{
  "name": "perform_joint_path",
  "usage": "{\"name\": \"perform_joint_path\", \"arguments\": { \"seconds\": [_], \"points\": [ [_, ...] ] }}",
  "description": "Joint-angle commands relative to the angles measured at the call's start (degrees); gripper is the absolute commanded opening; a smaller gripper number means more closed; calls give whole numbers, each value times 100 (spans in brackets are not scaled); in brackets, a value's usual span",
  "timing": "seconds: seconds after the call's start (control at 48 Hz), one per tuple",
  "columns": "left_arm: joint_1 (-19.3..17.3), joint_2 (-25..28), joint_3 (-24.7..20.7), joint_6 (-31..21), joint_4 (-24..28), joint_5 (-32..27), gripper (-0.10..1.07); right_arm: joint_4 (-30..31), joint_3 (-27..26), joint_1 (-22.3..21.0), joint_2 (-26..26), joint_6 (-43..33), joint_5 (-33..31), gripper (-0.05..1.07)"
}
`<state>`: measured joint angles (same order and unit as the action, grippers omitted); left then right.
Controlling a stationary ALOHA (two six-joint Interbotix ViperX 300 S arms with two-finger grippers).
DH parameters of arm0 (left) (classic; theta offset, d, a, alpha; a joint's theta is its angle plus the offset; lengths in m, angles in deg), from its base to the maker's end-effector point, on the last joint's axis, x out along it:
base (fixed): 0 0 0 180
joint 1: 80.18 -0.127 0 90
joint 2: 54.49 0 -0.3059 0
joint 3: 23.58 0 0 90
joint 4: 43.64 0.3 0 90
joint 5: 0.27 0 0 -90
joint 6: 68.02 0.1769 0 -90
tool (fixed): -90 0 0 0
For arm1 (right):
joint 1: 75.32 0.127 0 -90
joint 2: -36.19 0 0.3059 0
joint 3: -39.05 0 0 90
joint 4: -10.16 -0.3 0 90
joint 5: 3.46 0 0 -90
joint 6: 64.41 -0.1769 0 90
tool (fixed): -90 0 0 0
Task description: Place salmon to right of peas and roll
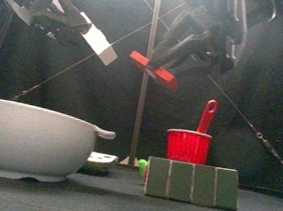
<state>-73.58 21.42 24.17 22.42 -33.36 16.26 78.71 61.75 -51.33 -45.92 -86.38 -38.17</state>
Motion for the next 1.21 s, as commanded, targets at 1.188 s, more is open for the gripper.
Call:
{"name": "perform_joint_path", "arguments": {
  "seconds": [1.188],
  "points": [
    [-44,-26,-18,-9,0,18,46,-3463,246,-132,527,-2637,-2101,49]
  ]
}}
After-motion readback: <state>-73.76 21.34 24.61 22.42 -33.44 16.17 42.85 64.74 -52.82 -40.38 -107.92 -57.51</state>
